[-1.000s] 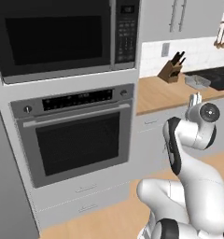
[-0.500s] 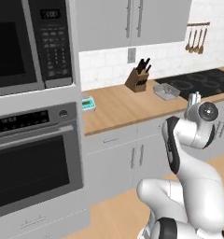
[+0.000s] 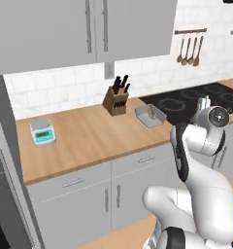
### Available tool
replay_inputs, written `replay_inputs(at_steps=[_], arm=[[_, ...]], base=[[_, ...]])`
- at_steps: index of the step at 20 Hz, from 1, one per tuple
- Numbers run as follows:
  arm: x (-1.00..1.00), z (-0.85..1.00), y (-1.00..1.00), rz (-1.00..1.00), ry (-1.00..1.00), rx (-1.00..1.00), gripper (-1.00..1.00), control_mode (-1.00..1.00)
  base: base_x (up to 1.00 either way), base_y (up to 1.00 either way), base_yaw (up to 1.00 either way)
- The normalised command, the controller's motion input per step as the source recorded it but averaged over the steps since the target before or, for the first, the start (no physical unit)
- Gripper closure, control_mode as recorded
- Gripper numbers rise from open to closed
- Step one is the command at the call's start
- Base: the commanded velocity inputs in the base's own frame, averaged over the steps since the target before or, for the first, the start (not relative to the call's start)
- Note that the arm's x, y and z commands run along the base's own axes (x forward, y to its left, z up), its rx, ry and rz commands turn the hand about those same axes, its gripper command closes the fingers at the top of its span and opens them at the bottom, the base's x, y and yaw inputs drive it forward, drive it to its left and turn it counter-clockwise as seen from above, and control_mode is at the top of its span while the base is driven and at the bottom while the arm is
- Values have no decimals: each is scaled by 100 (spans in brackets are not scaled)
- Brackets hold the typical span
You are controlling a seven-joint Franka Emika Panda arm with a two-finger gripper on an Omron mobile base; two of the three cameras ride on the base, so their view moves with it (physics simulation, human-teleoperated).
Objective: Take the meat container that has the fish and place it on the second highest rack of the freezer. Then take the vegetable container that has the corn and avocado and place it on the highest rack of the freezer.
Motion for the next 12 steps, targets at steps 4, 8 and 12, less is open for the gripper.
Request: replay_inputs(at_steps=[4, 8, 12], arm=[[0, 0, 0, 0, 0, 0, -100, 100], [0, 0, 0, 0, 0, 0, -100, 100], [0, 0, 0, 0, 0, 0, -100, 100]], base=[[41, -100, 16], [12, -71, 47], [71, -30, 43]])
